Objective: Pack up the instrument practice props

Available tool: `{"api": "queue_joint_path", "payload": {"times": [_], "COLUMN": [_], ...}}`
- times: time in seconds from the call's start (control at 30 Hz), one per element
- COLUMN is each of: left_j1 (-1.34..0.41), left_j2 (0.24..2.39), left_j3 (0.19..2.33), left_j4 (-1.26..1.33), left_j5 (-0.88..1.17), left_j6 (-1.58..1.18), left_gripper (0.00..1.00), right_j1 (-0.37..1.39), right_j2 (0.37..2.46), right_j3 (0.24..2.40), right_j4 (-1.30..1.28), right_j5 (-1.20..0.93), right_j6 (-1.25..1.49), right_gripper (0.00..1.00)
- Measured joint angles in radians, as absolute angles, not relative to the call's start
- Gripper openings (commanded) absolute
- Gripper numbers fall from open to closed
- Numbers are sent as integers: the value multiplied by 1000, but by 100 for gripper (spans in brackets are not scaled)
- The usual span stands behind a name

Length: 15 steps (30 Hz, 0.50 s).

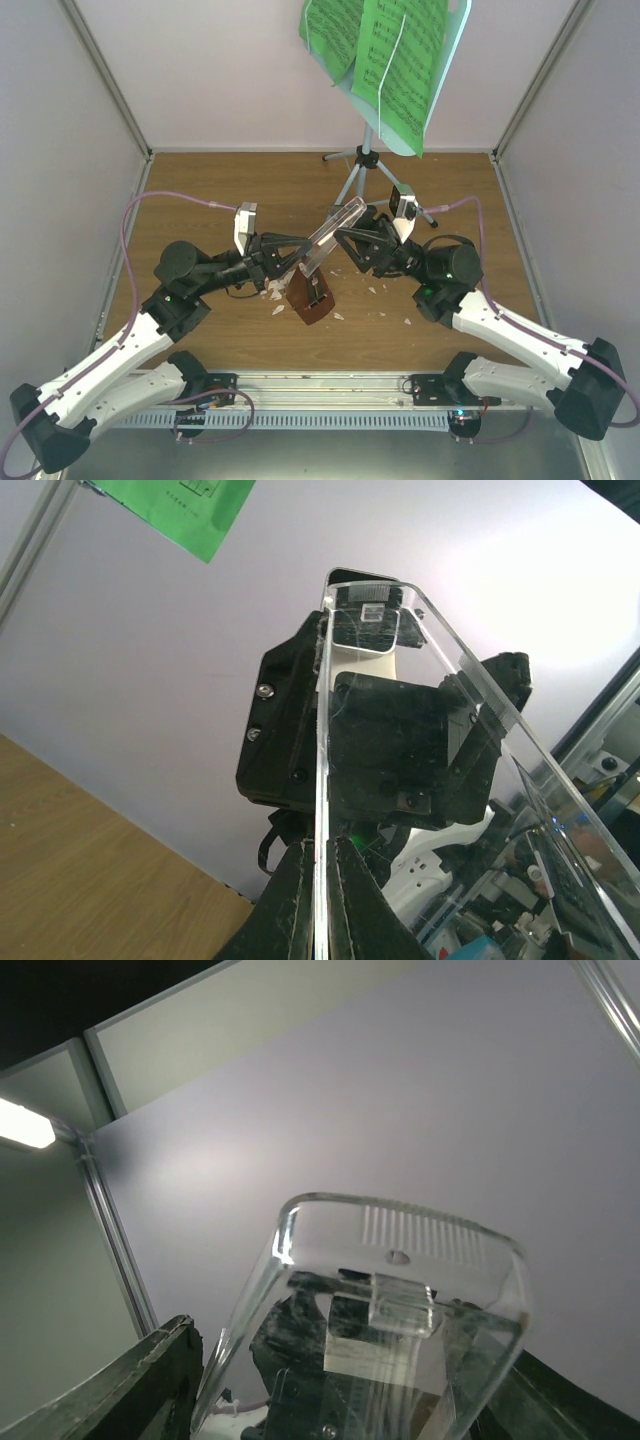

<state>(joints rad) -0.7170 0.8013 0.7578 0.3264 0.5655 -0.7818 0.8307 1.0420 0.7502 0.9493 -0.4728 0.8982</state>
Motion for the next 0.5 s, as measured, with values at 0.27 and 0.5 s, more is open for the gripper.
{"api": "queue_joint_path", "payload": {"times": [0.27, 0.5], "left_j1": [-717, -715], "left_j2": [801, 798], "left_j3": [754, 754], "left_j4": [334, 281], "left_j5": [567, 536], "left_j6": [-766, -737], "left_gripper": [6, 72], "right_j1": [832, 832], "right_j2": [1042, 1028], "right_j3": [750, 746], "right_j4": [954, 928], "right_j5": [-474, -465], "right_j6": [904, 858], "right_gripper": [53, 54]}}
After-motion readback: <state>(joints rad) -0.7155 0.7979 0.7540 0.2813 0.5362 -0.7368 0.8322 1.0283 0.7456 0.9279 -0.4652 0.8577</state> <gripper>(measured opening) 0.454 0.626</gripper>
